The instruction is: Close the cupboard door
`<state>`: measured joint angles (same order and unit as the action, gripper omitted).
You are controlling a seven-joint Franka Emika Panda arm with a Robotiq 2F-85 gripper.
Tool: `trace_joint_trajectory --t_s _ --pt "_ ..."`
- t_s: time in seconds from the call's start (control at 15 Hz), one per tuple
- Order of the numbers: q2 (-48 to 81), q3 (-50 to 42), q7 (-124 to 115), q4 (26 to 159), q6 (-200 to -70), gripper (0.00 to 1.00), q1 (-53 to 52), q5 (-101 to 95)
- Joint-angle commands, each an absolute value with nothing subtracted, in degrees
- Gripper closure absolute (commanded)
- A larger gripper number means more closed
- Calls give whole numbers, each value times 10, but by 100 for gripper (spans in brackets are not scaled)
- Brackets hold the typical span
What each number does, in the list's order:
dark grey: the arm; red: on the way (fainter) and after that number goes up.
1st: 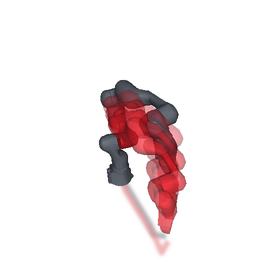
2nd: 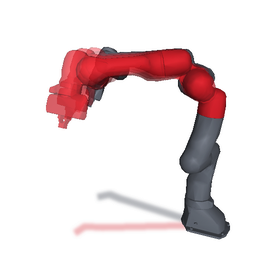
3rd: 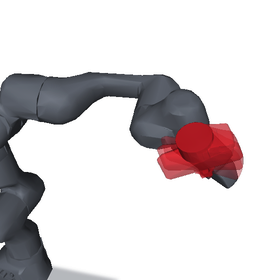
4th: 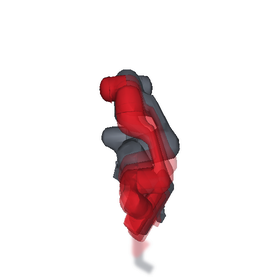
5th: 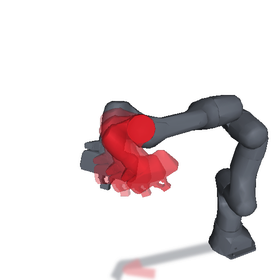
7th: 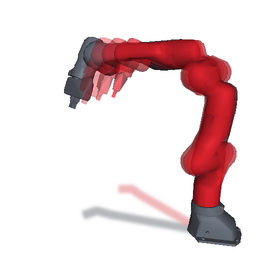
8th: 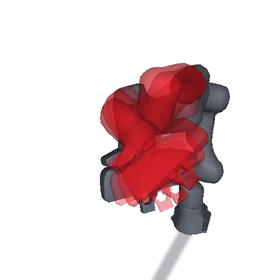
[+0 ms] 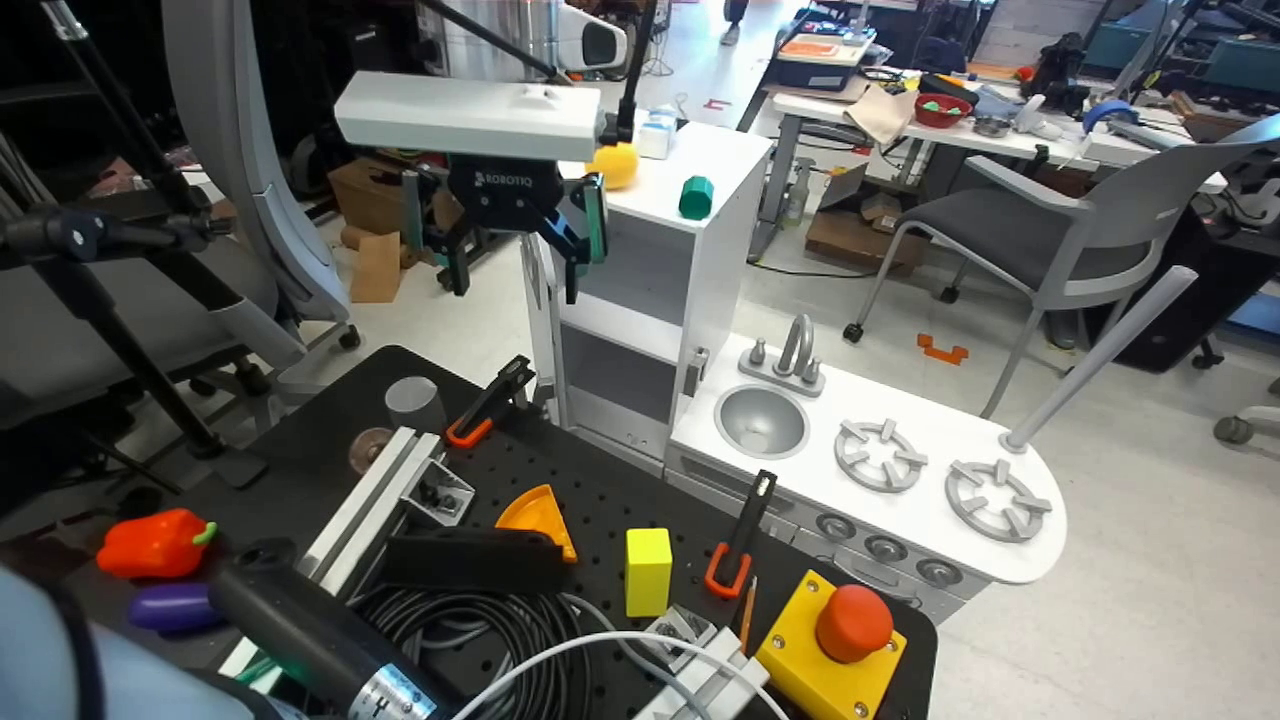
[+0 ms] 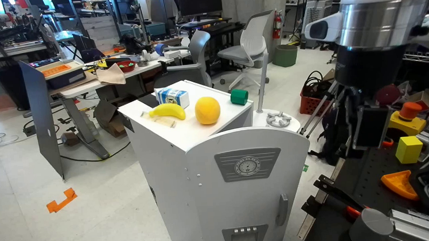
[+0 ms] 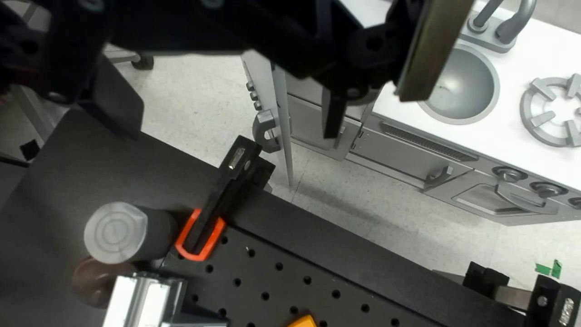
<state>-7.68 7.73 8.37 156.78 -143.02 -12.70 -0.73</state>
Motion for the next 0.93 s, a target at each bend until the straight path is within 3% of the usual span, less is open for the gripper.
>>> trace_joint_trajectory --t_s 0.0,0.47,0.87 --pt "0 104 15 1518 -1472 0 -119 -58" --pt "117 77 -187 1402 -1501 0 -138 -272" --pt "127 16 -361 1360 -1536 0 -157 -470"
